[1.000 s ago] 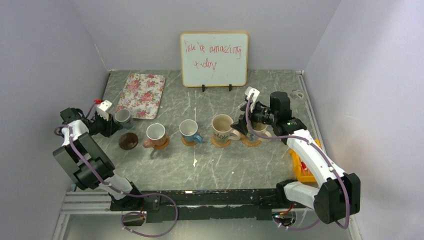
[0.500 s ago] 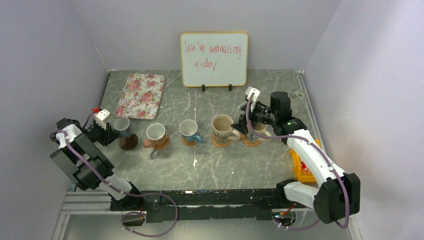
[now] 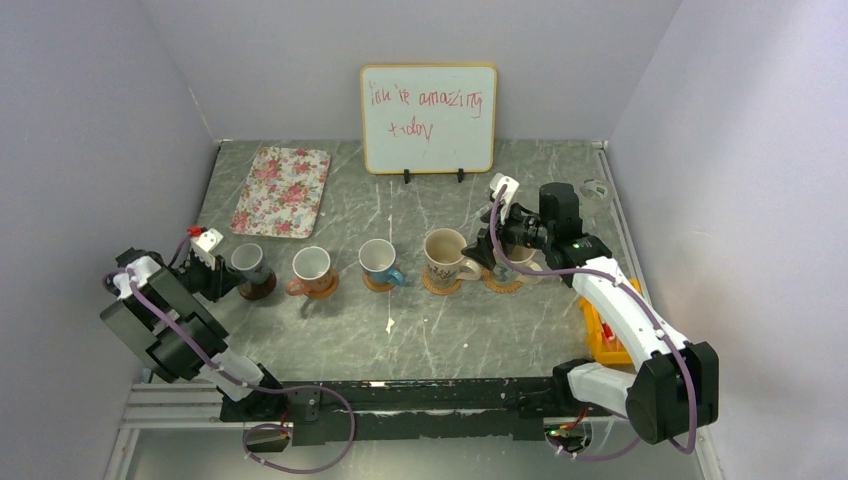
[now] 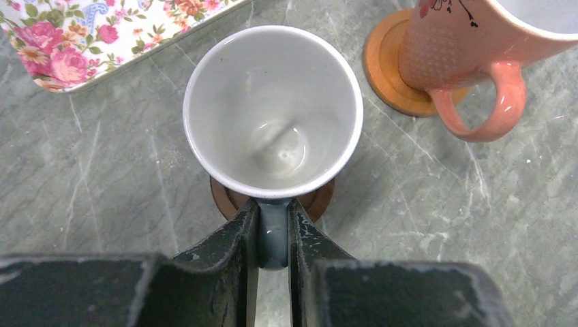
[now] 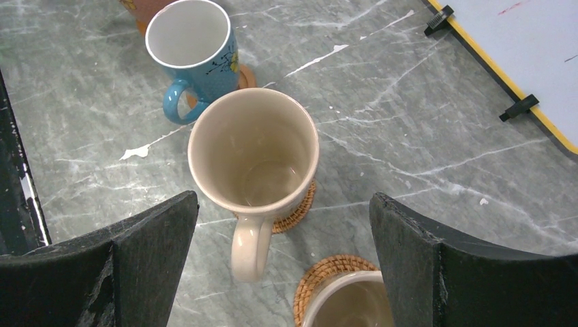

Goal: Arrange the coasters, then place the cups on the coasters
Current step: Place the cup on the coaster.

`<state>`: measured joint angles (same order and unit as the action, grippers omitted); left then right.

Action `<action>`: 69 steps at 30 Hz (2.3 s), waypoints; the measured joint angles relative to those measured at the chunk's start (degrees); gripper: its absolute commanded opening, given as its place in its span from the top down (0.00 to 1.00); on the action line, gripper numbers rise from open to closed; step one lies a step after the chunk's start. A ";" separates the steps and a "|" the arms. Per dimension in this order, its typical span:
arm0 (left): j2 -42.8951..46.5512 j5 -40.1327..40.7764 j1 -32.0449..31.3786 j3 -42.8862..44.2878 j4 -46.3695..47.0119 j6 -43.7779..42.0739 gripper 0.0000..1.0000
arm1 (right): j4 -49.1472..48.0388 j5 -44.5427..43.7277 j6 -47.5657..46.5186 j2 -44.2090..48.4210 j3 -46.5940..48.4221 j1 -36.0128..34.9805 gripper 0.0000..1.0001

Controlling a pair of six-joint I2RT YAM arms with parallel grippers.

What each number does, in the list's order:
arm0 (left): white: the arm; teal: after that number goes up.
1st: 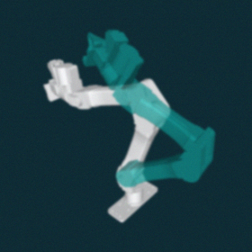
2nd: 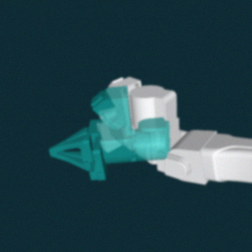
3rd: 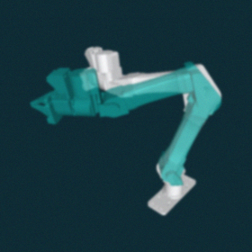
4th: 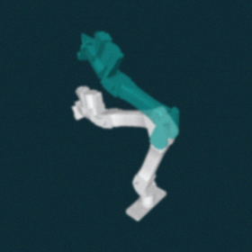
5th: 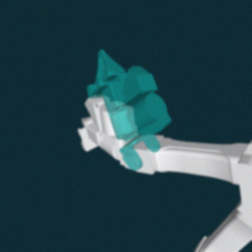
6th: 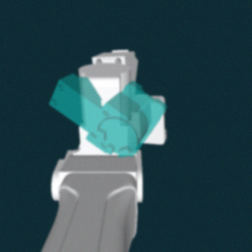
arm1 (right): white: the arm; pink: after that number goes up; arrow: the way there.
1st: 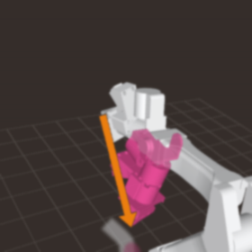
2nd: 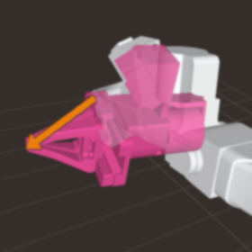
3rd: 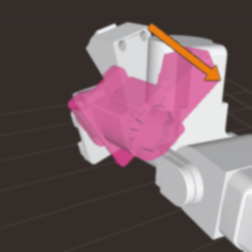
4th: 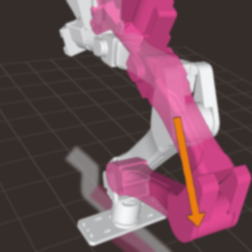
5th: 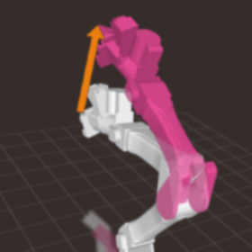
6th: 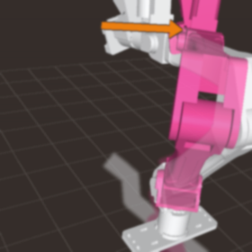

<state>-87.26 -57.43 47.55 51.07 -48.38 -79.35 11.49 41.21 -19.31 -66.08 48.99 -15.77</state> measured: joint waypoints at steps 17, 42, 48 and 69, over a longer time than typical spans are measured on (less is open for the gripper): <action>-3.48 -0.46 2.21 0.31 -1.55 -1.95 0.95 | 0.00 0.00 0.00 0.00 0.00 0.00 0.00; -3.76 -0.35 3.65 0.31 -4.09 -6.38 0.95 | 0.00 0.00 0.02 0.00 0.00 0.00 0.00; -3.76 -0.31 3.69 0.31 -4.02 -6.51 0.92 | 0.00 0.00 0.04 0.00 0.00 0.00 0.00; -3.76 -0.28 4.28 -0.09 -3.76 -7.52 0.82 | 0.00 0.00 0.07 0.02 0.00 0.00 0.00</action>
<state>-91.02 -57.71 51.83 50.98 -52.14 -86.87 11.49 41.21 -19.25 -66.06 48.99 -15.77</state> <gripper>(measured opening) 0.210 0.997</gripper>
